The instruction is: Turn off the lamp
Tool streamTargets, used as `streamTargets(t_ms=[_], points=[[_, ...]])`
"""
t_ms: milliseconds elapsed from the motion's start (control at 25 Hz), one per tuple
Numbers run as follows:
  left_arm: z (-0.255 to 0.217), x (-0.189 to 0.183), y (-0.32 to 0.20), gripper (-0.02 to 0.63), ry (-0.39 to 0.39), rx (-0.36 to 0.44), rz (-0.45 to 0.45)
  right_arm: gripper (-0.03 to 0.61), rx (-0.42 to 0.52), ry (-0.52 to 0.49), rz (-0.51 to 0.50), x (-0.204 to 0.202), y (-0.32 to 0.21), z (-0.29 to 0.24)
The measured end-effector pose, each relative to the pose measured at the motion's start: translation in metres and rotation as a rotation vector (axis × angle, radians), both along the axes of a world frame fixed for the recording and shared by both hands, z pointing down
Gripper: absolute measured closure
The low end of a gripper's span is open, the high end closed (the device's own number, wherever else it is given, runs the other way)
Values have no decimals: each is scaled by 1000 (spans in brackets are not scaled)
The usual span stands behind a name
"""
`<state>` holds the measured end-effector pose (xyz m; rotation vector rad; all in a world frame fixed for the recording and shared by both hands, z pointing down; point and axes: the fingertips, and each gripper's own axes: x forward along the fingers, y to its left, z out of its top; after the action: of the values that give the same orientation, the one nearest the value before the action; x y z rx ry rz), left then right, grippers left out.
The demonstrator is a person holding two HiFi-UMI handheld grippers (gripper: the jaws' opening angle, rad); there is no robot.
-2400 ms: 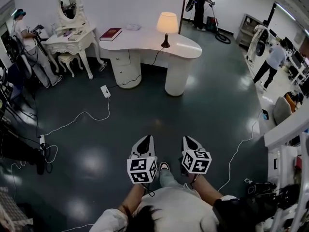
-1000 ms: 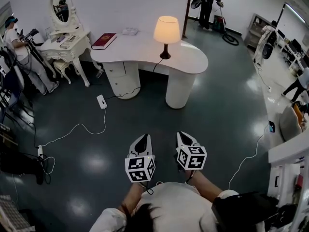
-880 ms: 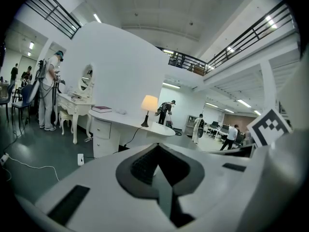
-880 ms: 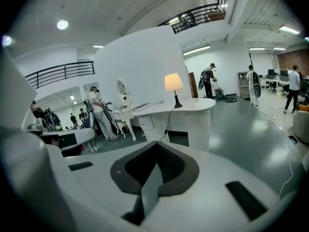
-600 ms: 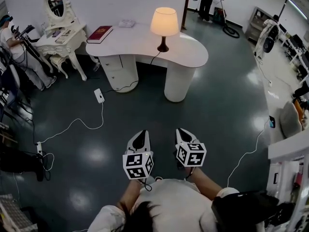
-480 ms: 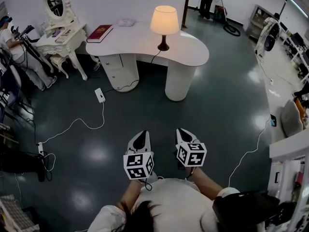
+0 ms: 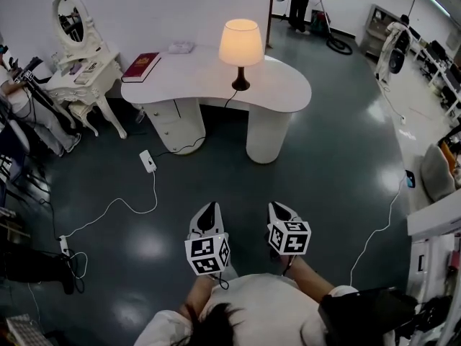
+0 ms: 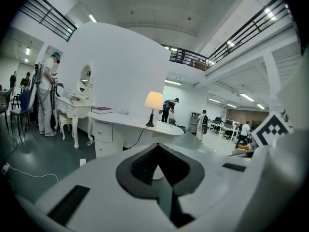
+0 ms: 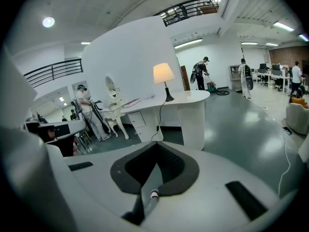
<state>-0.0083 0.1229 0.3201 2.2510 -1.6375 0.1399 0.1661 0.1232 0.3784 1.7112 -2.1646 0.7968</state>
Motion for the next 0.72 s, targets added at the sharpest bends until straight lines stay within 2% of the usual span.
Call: streamTargets(t_ms=[280, 720], points=[[-18, -26, -91, 606, 21, 28, 13, 580, 9, 21, 15, -24, -78, -13], [-14, -66, -196, 606, 15, 3, 43, 580, -21, 40, 44, -63, -180, -11]])
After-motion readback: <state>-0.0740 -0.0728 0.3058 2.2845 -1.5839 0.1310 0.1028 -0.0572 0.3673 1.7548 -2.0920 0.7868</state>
